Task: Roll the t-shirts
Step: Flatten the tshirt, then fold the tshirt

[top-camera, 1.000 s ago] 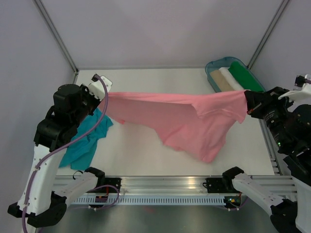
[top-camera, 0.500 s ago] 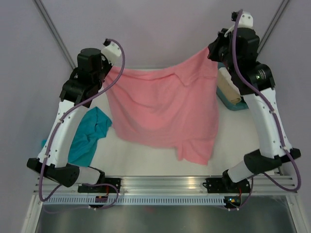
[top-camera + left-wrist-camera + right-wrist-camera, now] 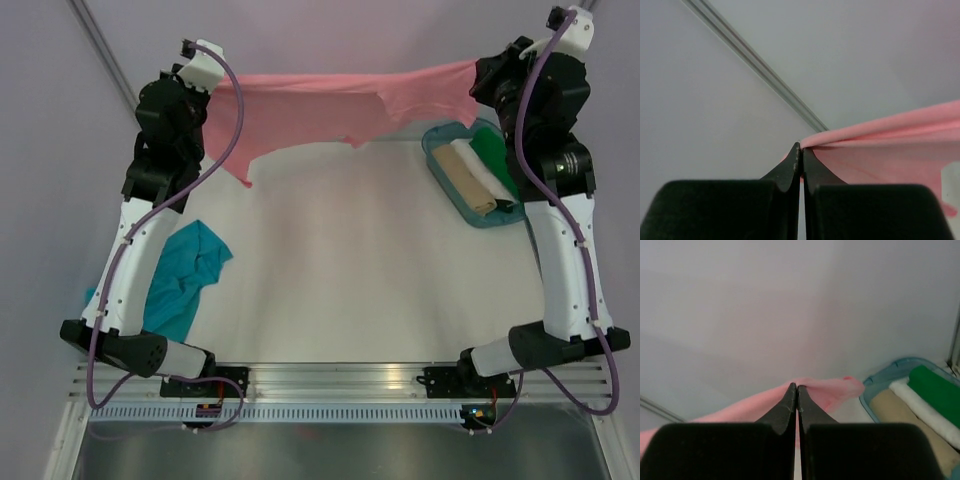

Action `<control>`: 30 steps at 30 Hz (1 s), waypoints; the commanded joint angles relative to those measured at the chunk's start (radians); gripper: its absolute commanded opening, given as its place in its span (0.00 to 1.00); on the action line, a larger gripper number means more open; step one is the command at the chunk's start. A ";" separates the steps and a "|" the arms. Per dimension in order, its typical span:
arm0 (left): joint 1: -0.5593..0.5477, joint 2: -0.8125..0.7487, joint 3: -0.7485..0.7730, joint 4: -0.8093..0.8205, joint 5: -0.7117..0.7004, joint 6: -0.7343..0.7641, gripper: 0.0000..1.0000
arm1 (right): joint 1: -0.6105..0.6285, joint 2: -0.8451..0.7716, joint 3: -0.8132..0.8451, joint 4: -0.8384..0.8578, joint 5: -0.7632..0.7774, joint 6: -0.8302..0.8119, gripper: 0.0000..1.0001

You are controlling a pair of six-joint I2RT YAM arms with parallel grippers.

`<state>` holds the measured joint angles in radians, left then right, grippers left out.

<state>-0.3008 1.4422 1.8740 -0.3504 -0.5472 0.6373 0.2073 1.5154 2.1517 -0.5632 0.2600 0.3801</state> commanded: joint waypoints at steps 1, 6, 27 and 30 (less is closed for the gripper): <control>0.003 -0.106 -0.185 0.139 0.015 0.044 0.02 | -0.008 -0.141 -0.267 0.098 0.010 -0.004 0.01; 0.003 -0.299 -0.511 0.137 0.140 0.059 0.02 | -0.008 -0.378 -0.782 0.160 -0.048 0.065 0.00; 0.003 -0.574 -1.377 -0.136 0.408 0.035 0.02 | -0.008 -0.724 -1.521 -0.046 -0.223 0.241 0.00; 0.003 -0.553 -1.371 -0.134 0.420 0.025 0.02 | -0.006 -0.719 -1.517 -0.021 -0.229 0.240 0.00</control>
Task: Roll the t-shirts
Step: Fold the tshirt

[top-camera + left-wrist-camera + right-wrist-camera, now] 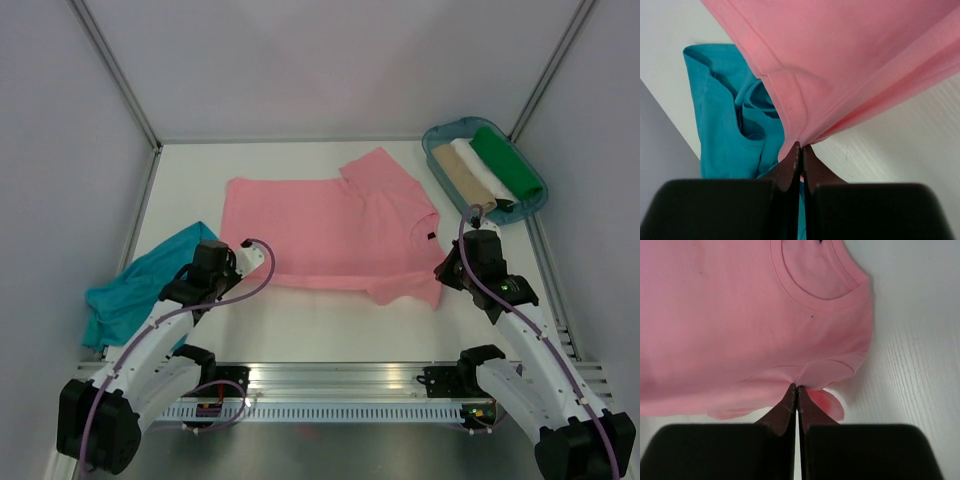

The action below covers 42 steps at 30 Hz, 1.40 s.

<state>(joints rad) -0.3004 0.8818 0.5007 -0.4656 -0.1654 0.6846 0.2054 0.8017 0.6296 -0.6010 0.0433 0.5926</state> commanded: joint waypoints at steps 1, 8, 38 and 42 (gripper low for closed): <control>0.003 0.025 0.010 -0.004 0.047 -0.026 0.02 | -0.004 0.008 0.013 0.030 -0.011 0.018 0.00; 0.004 0.276 0.154 0.146 0.000 -0.056 0.02 | -0.006 0.296 0.130 0.203 0.099 -0.056 0.00; 0.083 0.796 0.429 0.407 -0.195 -0.025 0.20 | -0.055 0.895 0.489 0.369 0.102 -0.197 0.00; 0.141 0.865 0.535 0.392 -0.240 -0.069 0.34 | -0.057 0.933 0.524 0.359 0.173 -0.215 0.08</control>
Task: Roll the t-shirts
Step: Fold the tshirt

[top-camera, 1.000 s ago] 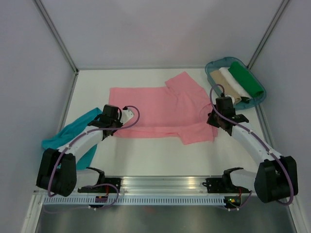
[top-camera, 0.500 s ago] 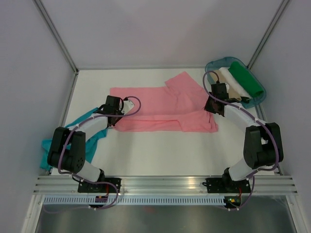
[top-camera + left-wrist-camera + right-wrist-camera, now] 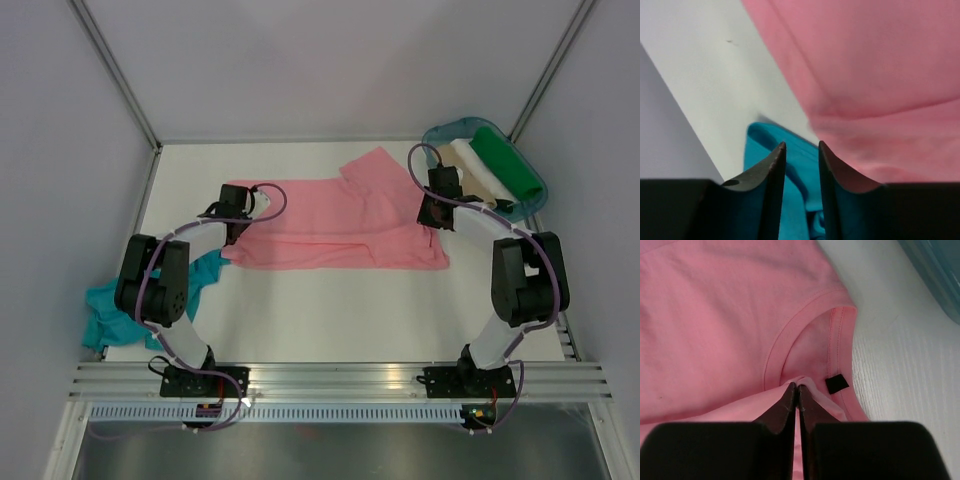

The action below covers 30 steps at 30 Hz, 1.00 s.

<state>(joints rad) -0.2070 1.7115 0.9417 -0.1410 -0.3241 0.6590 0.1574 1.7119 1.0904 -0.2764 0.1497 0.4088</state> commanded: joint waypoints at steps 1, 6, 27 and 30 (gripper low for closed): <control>0.057 0.043 0.141 0.048 -0.076 -0.067 0.40 | -0.010 0.035 0.074 0.023 0.089 -0.037 0.13; 0.081 -0.056 0.178 -0.103 -0.024 -0.148 0.52 | -0.012 0.038 0.144 -0.053 0.103 -0.054 0.64; 0.512 -0.158 -0.270 -0.094 0.007 -0.101 0.36 | -0.012 -0.273 -0.211 -0.023 0.079 0.062 0.55; 0.570 -0.177 -0.277 -0.078 -0.001 -0.075 0.37 | -0.012 -0.271 -0.202 -0.029 0.079 0.059 0.55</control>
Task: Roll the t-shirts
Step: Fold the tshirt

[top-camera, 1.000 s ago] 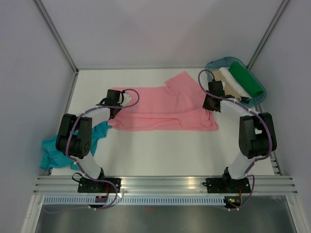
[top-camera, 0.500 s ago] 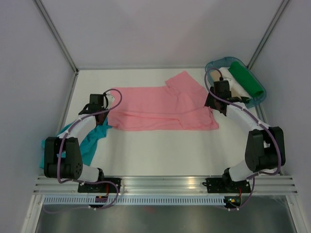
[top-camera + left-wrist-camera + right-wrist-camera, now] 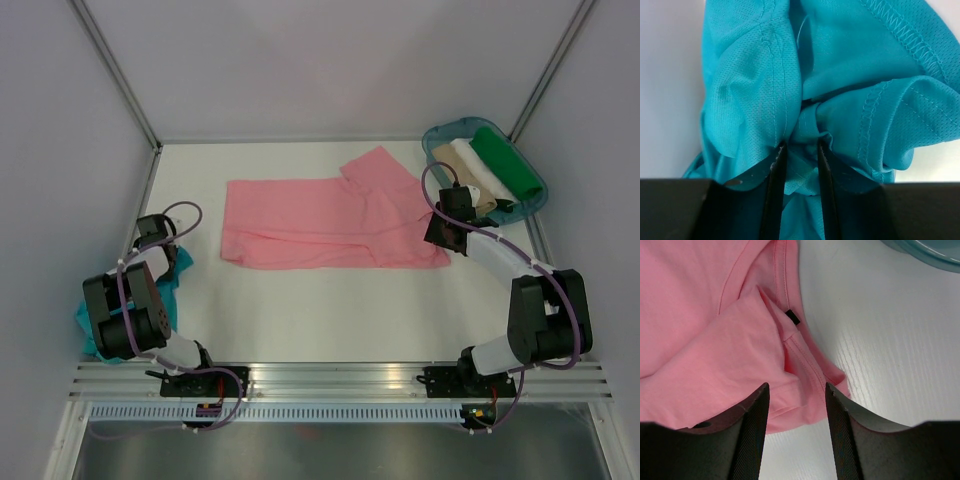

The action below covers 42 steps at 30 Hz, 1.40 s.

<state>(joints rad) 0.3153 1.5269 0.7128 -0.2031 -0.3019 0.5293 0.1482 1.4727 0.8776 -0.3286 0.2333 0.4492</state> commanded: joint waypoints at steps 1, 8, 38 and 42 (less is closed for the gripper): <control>0.047 -0.011 -0.049 -0.025 -0.010 0.060 0.38 | -0.002 -0.035 0.012 0.023 -0.005 0.016 0.55; -0.080 -0.235 0.039 -0.139 0.253 -0.052 0.55 | -0.002 -0.046 0.008 0.017 0.017 0.016 0.55; -0.303 0.027 0.163 -0.176 0.573 -0.193 0.40 | -0.004 0.070 -0.005 0.052 -0.003 0.002 0.52; -0.303 0.039 0.174 -0.171 0.593 -0.195 0.36 | -0.004 0.103 -0.028 0.076 -0.002 0.008 0.49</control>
<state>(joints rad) 0.0135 1.5623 0.8700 -0.3824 0.2321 0.3634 0.1474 1.5513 0.8589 -0.2859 0.2020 0.4416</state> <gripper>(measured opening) 0.377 0.504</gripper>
